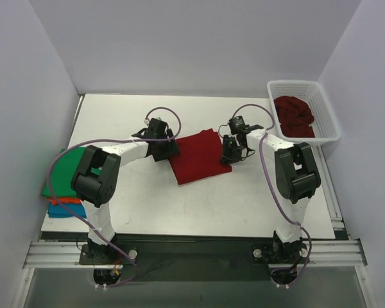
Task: Fold and stack the t-shirts
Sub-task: Put the neatly folded tshirt into the corner of the board with the left arm
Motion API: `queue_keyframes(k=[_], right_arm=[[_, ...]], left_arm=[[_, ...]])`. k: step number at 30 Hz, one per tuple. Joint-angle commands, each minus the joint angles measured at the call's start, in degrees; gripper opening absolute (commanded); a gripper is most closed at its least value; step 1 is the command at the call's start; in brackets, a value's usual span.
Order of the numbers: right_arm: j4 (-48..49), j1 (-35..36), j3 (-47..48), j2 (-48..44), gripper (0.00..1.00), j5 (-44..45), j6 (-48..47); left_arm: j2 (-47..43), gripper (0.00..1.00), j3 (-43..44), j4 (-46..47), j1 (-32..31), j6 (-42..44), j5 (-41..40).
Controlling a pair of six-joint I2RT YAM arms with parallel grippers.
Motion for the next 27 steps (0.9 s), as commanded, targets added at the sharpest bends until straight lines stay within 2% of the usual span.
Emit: queue_keyframes(k=[1, 3, 6, 7, 9, 11, 17, 20, 27], right_arm=[[-0.67, -1.22, 0.29, 1.56, 0.24, -0.9, -1.28], [-0.59, -1.4, 0.64, 1.83, 0.25, -1.16, -1.19], [-0.76, -1.4, 1.08, 1.48, 0.25, -1.51, -0.84], [-0.76, -1.49, 1.08, 1.22, 0.25, -1.77, -0.58], [-0.94, -1.4, 0.82, -0.79, 0.25, -1.6, 0.47], [-1.11, -1.49, 0.73, -3.25, 0.25, -0.9, 1.53], [-3.84, -0.87, -0.06, -11.26, 0.27, 2.35, 4.0], [-5.24, -0.26, -1.2, -16.7, 0.27, 2.71, 4.35], [-5.86, 1.85, -4.98, -24.01, 0.28, 1.3, 5.84]], left_arm=[[4.95, 0.73, 1.58, -5.22, -1.69, -1.82, -5.47], [5.49, 0.68, 2.02, -5.75, -2.23, -3.4, -6.79], [5.75, 0.53, 2.11, -5.92, -3.54, -5.42, -7.14], [5.23, 0.35, 2.29, -6.27, -4.24, -5.86, -7.49], [4.44, 0.15, 2.81, -8.28, -4.69, -7.45, -9.16], [3.03, 0.0, 4.04, -10.31, -4.6, -9.37, -10.22], [-0.48, 0.0, 10.18, -23.75, -2.85, -16.93, -14.96], [-1.63, 0.0, 12.56, -28.94, -0.22, -18.17, -14.62], [-1.63, 0.0, 21.6, -38.44, 9.97, -19.75, -14.0]])
